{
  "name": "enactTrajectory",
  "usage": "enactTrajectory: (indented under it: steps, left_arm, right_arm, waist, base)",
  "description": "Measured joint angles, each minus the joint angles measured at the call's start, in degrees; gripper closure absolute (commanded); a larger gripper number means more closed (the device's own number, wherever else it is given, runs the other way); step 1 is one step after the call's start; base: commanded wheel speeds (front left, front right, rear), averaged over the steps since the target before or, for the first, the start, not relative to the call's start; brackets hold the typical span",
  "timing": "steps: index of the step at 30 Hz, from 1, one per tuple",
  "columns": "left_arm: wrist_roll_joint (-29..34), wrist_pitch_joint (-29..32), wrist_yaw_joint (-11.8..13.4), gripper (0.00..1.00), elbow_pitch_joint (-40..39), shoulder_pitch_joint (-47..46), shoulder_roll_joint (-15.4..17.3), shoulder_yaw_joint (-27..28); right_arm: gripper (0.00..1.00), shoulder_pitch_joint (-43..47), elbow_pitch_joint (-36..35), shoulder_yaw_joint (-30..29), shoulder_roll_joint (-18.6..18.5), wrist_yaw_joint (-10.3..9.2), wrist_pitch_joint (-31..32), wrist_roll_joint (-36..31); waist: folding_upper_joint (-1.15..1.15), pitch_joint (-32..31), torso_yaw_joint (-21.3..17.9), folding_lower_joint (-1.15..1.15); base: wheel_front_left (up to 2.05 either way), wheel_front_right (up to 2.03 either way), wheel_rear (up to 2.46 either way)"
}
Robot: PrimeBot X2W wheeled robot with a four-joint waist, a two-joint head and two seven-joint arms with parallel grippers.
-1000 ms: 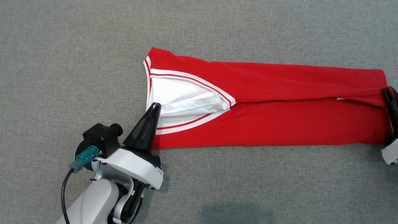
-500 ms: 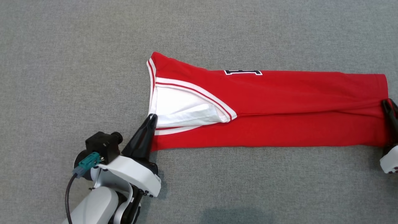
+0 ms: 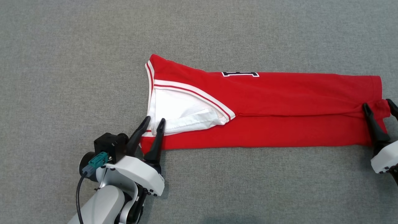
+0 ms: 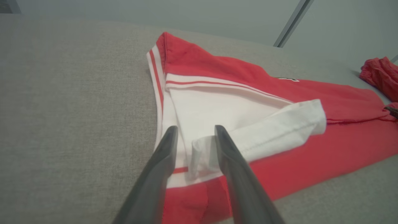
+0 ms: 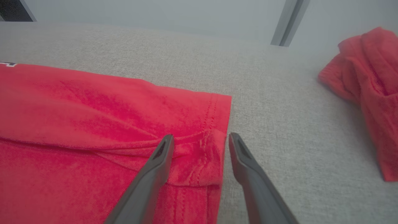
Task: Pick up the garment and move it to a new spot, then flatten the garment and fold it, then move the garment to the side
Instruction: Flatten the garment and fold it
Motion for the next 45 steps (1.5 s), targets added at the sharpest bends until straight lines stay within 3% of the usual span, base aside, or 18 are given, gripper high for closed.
enactTrajectory:
  steps: [9,20,28,34,45]
  left_arm:
    - [0.38,-3.9,2.13,0.0,-0.36,0.37,0.31,2.35]
    - [4.07,-6.33,3.24,0.0,-2.35,4.56,-1.35,9.23]
    - [9.8,-6.37,0.88,0.0,-4.93,10.91,-5.11,16.4]
    - [13.1,-6.37,-2.5,0.0,-5.22,14.46,-7.44,19.84]
    - [19.29,-6.37,-8.01,0.0,-5.69,20.02,-11.51,25.44]
  right_arm:
    - [0.0,1.59,-5.59,-4.11,3.19,0.0,0.0,-3.6]
    - [0.0,5.7,-12.71,-9.27,10.38,-0.01,0.0,-7.34]
    - [0.0,10.4,-15.79,-11.92,16.1,-0.01,0.0,-12.39]
    - [0.0,14.24,-16.75,-12.94,19.78,-0.01,0.0,-13.96]
    - [0.0,19.4,-16.97,-12.69,21.28,-0.01,0.0,-13.71]
  waist:
    - [0.0,-3.06,-0.65,0.0]
    - [0.0,-7.93,-1.89,0.0]
    - [0.0,-12.39,-2.83,0.0]
    - [0.0,-14.91,-3.2,0.0]
    - [0.0,-19.02,-3.79,0.0]
  base:
    - [0.0,0.0,0.0]
    - [0.0,0.0,0.0]
    - [0.0,0.0,0.0]
    - [0.0,0.0,0.0]
    - [0.0,0.0,0.0]
